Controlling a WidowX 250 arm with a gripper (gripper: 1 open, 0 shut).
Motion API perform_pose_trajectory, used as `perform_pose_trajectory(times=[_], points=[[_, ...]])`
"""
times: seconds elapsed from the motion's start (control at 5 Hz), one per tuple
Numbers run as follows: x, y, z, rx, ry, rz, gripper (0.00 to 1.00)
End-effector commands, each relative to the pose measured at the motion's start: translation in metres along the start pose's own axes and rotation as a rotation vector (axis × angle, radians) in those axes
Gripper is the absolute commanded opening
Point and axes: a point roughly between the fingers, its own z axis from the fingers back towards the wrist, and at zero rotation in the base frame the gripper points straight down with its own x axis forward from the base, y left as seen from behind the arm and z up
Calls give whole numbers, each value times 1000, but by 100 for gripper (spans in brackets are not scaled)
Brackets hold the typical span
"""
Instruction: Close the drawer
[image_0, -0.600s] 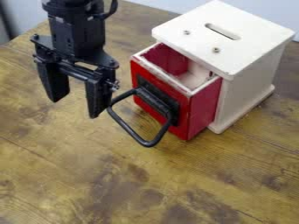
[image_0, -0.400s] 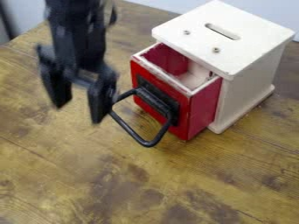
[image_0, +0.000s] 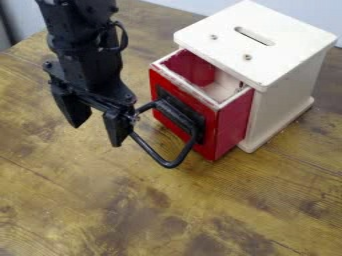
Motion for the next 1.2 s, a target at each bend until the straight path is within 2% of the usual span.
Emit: perform_pose_trajectory(times=[0.0,0.4,0.6,0.8,1.0], points=[[0,7,13,-13,-36,-71,100],[11,4,-2,-8,-20,-106,100],[11,3,-8,9,-38,-63,100],[10,2,-15,2,-20,-18,100],[11,9,-15,-2,-9,-2,100]])
